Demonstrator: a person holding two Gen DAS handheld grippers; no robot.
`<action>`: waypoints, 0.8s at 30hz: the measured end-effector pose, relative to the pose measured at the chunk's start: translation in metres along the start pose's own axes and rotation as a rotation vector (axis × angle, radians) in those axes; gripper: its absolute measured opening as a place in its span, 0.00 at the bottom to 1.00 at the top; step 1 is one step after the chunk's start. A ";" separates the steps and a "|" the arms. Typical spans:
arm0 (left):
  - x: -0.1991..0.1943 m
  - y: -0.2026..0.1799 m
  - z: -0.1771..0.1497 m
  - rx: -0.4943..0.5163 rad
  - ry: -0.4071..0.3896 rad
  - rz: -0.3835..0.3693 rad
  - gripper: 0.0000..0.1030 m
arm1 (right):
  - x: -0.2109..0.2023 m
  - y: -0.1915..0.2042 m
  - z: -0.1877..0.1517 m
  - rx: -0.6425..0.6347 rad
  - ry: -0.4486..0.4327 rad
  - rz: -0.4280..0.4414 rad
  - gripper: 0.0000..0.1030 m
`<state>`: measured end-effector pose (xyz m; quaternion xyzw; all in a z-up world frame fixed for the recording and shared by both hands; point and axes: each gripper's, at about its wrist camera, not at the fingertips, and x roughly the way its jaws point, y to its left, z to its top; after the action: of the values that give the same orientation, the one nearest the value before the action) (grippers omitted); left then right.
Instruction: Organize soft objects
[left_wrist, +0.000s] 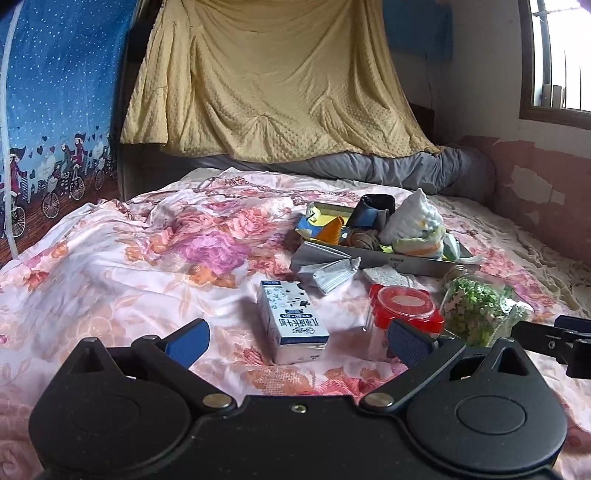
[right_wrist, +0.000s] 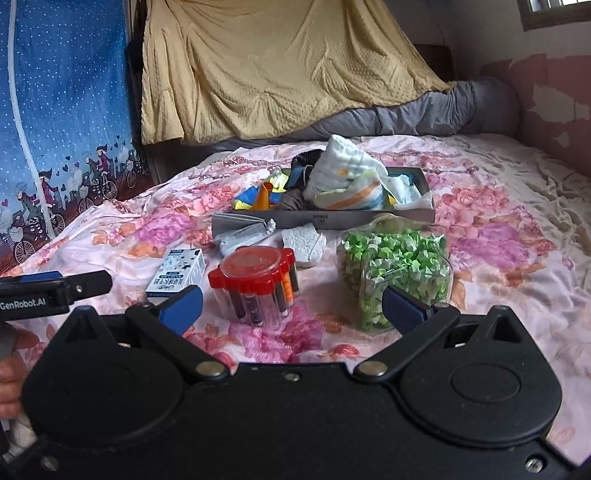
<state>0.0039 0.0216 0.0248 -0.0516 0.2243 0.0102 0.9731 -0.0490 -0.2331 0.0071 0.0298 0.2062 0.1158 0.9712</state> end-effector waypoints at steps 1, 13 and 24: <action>0.000 0.000 0.000 -0.001 0.001 0.000 0.99 | 0.002 0.000 0.000 0.001 0.002 -0.004 1.00; 0.000 -0.002 -0.002 0.017 0.001 0.006 0.99 | 0.004 -0.005 0.000 0.000 0.006 -0.006 1.00; 0.007 0.002 -0.001 0.024 0.009 -0.002 0.99 | 0.008 -0.009 0.002 -0.003 0.026 -0.004 1.00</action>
<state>0.0096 0.0232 0.0206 -0.0404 0.2288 0.0063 0.9726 -0.0391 -0.2396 0.0046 0.0264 0.2187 0.1143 0.9687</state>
